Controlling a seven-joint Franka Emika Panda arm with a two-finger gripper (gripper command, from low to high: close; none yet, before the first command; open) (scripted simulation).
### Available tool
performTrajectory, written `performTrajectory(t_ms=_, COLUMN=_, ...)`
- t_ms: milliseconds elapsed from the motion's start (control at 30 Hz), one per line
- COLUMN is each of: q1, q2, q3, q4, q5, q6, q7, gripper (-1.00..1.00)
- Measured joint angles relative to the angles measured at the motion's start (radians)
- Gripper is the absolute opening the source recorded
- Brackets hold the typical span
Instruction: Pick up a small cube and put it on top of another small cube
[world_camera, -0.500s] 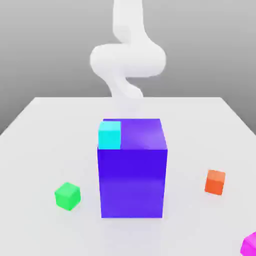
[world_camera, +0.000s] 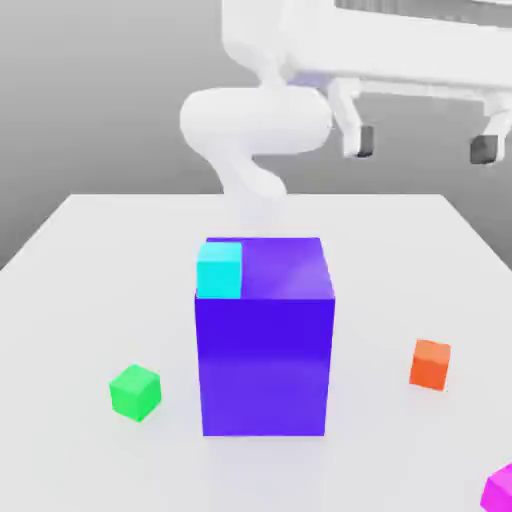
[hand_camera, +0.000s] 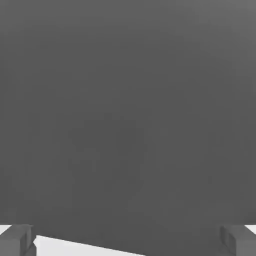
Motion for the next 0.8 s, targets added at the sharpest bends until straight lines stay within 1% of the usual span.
performTrajectory(t_ms=267, q1=0.082, q2=0.292, q3=0.046, q4=0.040, q5=-0.080, q6=0.058, q7=0.058, gripper=0.00)
performTrajectory(t_ms=533, q1=0.167, q2=0.577, q3=0.075, q4=0.078, q5=-0.117, q6=0.122, q7=0.088, gripper=0.00)
performTrajectory(t_ms=600, q1=0.189, q2=0.648, q3=0.069, q4=0.091, q5=-0.131, q6=0.153, q7=0.098, gripper=0.00)
performTrajectory(t_ms=700, q1=0.226, q2=0.757, q3=0.029, q4=0.117, q5=-0.171, q6=0.228, q7=0.126, gripper=0.00)
performTrajectory(t_ms=733, q1=0.232, q2=0.776, q3=0.021, q4=0.122, q5=-0.178, q6=0.241, q7=0.131, gripper=-1.00)
performTrajectory(t_ms=800, q1=0.232, q2=0.776, q3=0.021, q4=0.122, q5=-0.178, q6=0.242, q7=0.131, gripper=-1.00)
